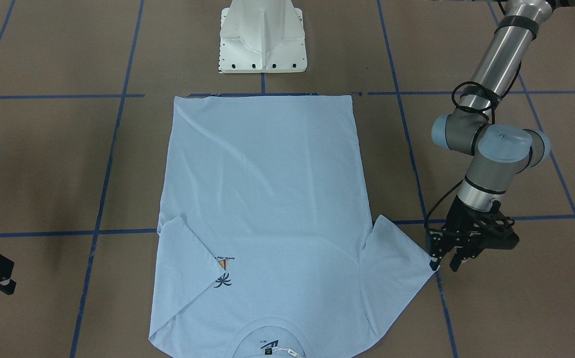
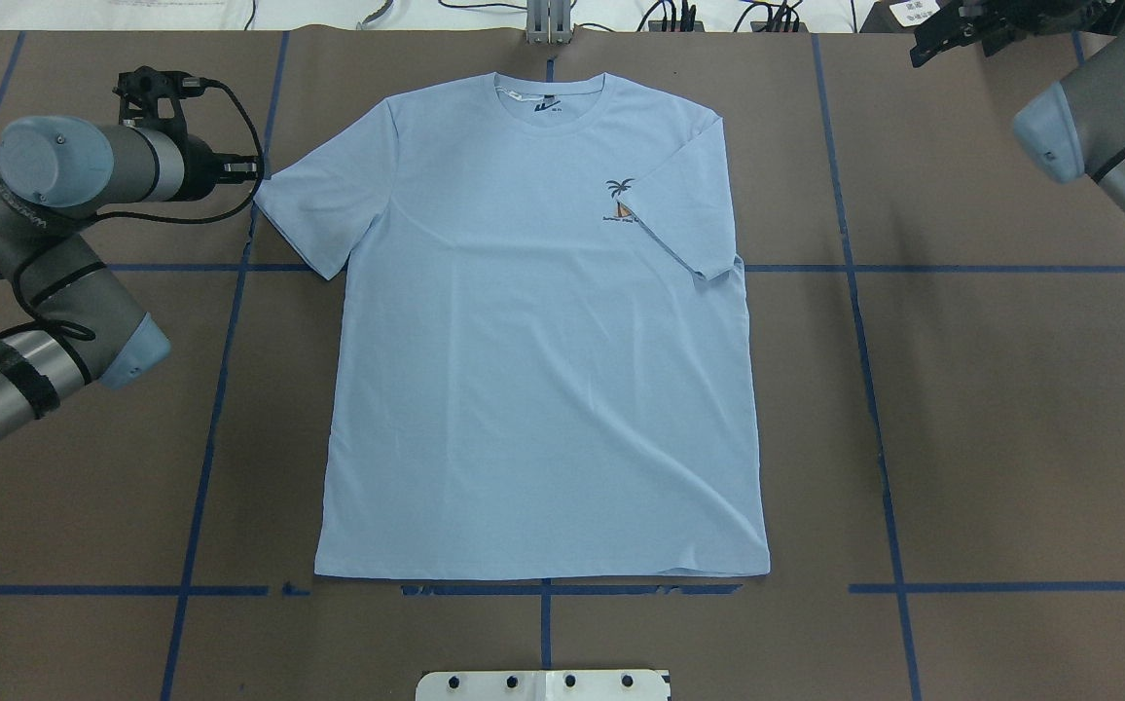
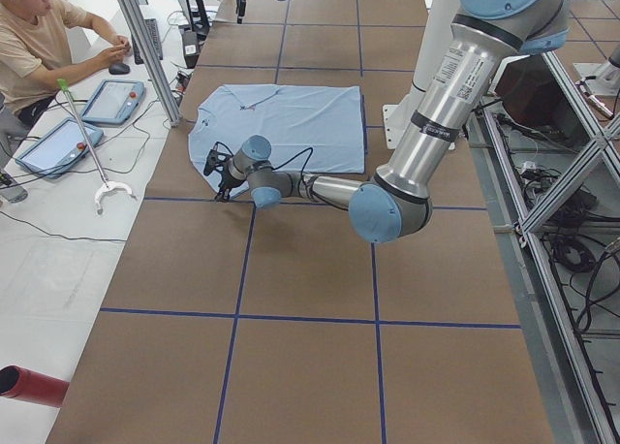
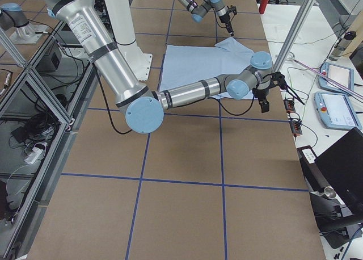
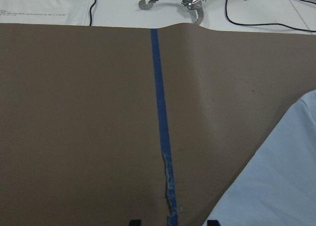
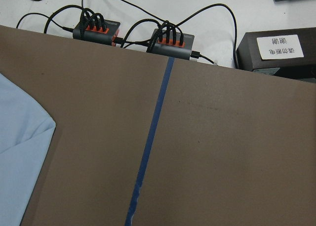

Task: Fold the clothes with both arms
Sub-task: 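Withdraw the right gripper while moving the left gripper toward the other sleeve, then fold the sleeve nearest the left gripper inward onto the shirt body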

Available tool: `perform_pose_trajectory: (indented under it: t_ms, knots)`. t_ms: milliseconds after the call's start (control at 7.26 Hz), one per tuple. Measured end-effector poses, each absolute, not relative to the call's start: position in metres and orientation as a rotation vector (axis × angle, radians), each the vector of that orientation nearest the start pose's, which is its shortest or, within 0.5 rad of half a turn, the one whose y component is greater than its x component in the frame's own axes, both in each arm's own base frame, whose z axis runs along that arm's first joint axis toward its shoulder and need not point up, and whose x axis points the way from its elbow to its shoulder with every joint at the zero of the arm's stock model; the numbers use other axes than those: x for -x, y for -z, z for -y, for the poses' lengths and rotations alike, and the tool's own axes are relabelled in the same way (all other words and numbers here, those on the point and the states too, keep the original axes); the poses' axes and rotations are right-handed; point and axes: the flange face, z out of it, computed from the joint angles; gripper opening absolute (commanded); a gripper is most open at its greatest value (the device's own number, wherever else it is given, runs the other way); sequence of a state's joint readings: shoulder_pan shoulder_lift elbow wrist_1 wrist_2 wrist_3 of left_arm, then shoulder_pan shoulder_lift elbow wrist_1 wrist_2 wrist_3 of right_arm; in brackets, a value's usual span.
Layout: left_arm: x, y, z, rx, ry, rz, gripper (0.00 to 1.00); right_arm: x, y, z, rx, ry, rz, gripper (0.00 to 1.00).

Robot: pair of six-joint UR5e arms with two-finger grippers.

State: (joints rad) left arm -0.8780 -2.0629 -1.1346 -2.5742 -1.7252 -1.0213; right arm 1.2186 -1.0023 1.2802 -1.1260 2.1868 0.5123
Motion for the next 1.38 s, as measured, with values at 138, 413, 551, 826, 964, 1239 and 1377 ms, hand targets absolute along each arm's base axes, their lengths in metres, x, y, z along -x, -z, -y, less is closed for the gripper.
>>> perform_pose_trajectory:
  t_ms: [138,413,551,826,964,1239,1377]
  knots:
    - [-0.378,-0.478,0.633,-0.588,0.219,-0.886,0.52,0.182,-0.408,0.716,-0.387,0.073,0.825,1.0]
    - [-0.386,-0.483,0.63,-0.591,0.222,-0.872,0.52,0.182,-0.409,0.715,-0.387,0.073,0.825,1.0]
    - [-0.387,-0.484,0.629,-0.59,0.221,-0.869,0.51,0.182,-0.409,0.716,-0.387,0.073,0.824,1.0]
    - [-0.392,-0.486,0.627,-0.585,0.215,-0.867,0.49,0.182,-0.41,0.715,-0.385,0.072,0.824,1.0]
    - [-0.394,-0.487,0.626,-0.583,0.213,-0.866,0.44,0.182,-0.411,0.715,-0.384,0.072,0.824,1.0]
    - [-0.397,-0.487,0.624,-0.581,0.209,-0.866,0.0,0.182,-0.411,0.715,-0.384,0.071,0.824,1.0]
    - [-0.397,-0.488,0.624,-0.58,0.208,-0.866,0.0,0.182,-0.411,0.715,-0.384,0.071,0.824,1.0]
